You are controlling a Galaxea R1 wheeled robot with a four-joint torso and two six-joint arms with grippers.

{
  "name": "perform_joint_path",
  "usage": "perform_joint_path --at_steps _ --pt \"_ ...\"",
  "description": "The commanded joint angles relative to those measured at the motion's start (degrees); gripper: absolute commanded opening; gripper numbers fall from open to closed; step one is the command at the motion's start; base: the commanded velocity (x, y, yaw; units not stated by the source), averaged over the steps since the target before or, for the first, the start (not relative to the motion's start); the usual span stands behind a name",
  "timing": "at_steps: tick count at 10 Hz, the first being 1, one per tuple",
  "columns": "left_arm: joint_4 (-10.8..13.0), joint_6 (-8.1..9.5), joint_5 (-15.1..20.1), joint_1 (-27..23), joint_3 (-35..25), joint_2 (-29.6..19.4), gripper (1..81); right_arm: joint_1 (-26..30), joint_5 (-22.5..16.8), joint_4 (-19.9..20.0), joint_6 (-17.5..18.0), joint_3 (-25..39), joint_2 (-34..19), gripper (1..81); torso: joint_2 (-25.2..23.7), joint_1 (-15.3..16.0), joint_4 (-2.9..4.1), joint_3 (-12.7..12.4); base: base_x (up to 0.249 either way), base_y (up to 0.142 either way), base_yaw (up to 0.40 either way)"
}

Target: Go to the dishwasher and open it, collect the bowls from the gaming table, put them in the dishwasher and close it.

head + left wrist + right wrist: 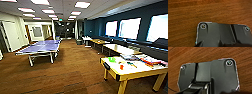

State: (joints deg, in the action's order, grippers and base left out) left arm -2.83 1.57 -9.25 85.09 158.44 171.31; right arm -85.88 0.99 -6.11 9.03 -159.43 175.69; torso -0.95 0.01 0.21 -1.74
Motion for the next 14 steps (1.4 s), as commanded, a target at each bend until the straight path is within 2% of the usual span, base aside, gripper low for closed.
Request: perform_joint_path --at_steps 1,7,14 --pt "0.1 0.09 2.0 -3.8 0.3 -0.4 81.1 3.5 -2.7 0.0 0.0 0.0 0.1 81.1 0.0 0.0 0.00 0.0 0.209 0.000 0.000" --pt "0.1 0.01 2.0 -3.8 0.3 -0.3 81.1 3.7 -2.7 -0.1 0.0 0.0 0.1 81.1 0.0 0.0 0.00 0.0 0.191 0.000 0.000" --pt "0.1 0.10 2.5 -3.8 0.3 -0.4 81.1 3.5 -2.7 0.0 0.0 0.0 0.1 81.1 0.0 0.0 0.00 0.0 0.013 0.000 0.000"
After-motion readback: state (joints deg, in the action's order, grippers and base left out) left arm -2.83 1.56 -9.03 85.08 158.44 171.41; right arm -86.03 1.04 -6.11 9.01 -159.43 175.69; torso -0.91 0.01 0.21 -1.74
